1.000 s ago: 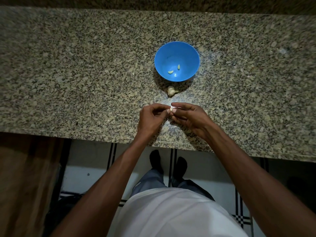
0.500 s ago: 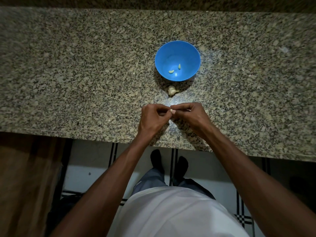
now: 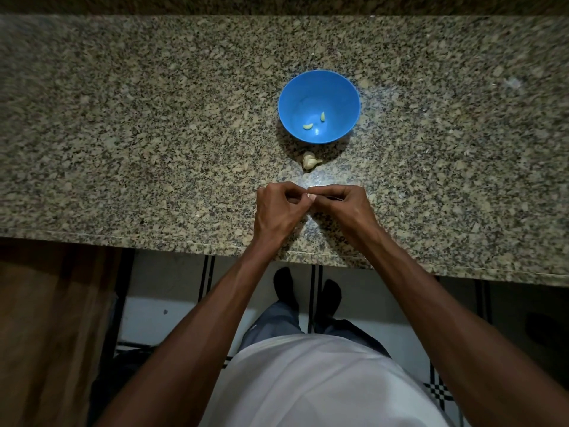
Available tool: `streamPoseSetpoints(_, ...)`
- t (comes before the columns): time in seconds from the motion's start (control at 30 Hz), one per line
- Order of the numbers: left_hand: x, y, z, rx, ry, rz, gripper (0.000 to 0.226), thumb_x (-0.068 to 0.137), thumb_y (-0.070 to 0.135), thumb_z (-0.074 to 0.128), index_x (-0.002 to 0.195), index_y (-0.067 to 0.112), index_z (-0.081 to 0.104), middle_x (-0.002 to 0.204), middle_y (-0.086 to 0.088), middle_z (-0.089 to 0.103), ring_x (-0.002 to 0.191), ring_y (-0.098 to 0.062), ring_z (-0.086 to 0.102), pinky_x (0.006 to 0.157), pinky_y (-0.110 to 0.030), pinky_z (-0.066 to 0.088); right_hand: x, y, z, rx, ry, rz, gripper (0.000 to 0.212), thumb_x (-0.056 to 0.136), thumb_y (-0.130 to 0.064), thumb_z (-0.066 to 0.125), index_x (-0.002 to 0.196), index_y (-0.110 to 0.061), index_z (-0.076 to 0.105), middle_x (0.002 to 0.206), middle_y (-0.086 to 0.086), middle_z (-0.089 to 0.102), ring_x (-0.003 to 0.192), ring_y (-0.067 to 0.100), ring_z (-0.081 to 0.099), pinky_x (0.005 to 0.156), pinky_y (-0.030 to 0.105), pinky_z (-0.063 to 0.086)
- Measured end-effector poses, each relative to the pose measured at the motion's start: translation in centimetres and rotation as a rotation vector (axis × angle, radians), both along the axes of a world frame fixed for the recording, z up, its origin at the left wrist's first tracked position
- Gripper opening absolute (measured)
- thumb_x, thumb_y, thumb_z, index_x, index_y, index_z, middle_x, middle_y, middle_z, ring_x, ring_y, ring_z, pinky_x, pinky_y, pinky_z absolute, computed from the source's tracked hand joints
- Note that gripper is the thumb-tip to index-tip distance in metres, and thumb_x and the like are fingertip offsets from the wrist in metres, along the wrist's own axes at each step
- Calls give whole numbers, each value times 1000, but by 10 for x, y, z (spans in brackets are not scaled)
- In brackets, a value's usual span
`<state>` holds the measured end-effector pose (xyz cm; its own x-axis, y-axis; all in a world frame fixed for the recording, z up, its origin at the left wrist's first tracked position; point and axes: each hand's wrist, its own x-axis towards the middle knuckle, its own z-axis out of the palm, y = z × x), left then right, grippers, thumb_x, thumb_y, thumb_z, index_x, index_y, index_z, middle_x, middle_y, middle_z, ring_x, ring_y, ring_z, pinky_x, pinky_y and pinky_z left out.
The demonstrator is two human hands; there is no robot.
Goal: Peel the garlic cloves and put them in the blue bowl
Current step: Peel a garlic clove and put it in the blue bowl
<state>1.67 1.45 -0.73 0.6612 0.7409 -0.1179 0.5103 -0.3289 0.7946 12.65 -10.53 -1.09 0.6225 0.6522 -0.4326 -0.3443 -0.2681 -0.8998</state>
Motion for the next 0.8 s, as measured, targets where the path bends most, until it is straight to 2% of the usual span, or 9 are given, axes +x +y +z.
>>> streamPoseSetpoints(0.23, -3, 0, -4, -136, -55, 53, 6, 91, 14, 77, 95, 10, 77, 78, 10, 74, 71, 2, 73, 68, -20, 62, -2, 1, -2, 59, 224, -44, 19, 88, 3, 78, 107, 1, 78, 99, 16, 80, 94, 25, 79, 84, 27, 61)
streamPoseSetpoints(0.33, -5, 2, -9, -194, -48, 107, 7, 91, 15, 76, 95, 10, 75, 85, 2, 76, 80, -9, 74, 76, -33, 65, -1, 0, -7, 57, 310, -71, 19, 90, 5, 76, 108, 1, 77, 100, 18, 80, 95, 28, 78, 89, 34, 63)
streamPoseSetpoints(0.4, -8, 3, -12, -234, -32, 114, 8, 88, 15, 78, 94, 10, 76, 87, 0, 77, 81, -12, 74, 79, -36, 65, 1, -1, -9, 49, 346, -84, 21, 91, 5, 75, 111, -2, 77, 102, 18, 79, 97, 29, 78, 92, 39, 63)
streamPoseSetpoints(0.57, -14, 1, -13, -337, -88, 92, 13, 85, 11, 86, 93, 6, 77, 90, -4, 78, 82, -16, 77, 78, -33, 65, 8, -3, -13, 46, 365, -54, 30, 92, 6, 73, 121, 0, 74, 108, 16, 79, 104, 30, 76, 94, 38, 62)
streamPoseSetpoints(0.7, -14, -1, -8, -366, -153, -10, 14, 93, 14, 78, 106, 11, 81, 99, 2, 80, 94, -11, 76, 85, -30, 63, 10, -3, -12, 55, 333, 13, 28, 90, 2, 77, 118, 2, 75, 113, 20, 78, 111, 33, 74, 99, 40, 60)
streamPoseSetpoints(0.8, -13, 1, -5, -402, -160, 5, 14, 91, 15, 80, 104, 11, 82, 98, 2, 81, 95, -11, 76, 86, -29, 62, 11, -4, -9, 38, 279, 42, 29, 87, -2, 82, 115, 2, 76, 112, 19, 78, 109, 33, 75, 96, 39, 61)
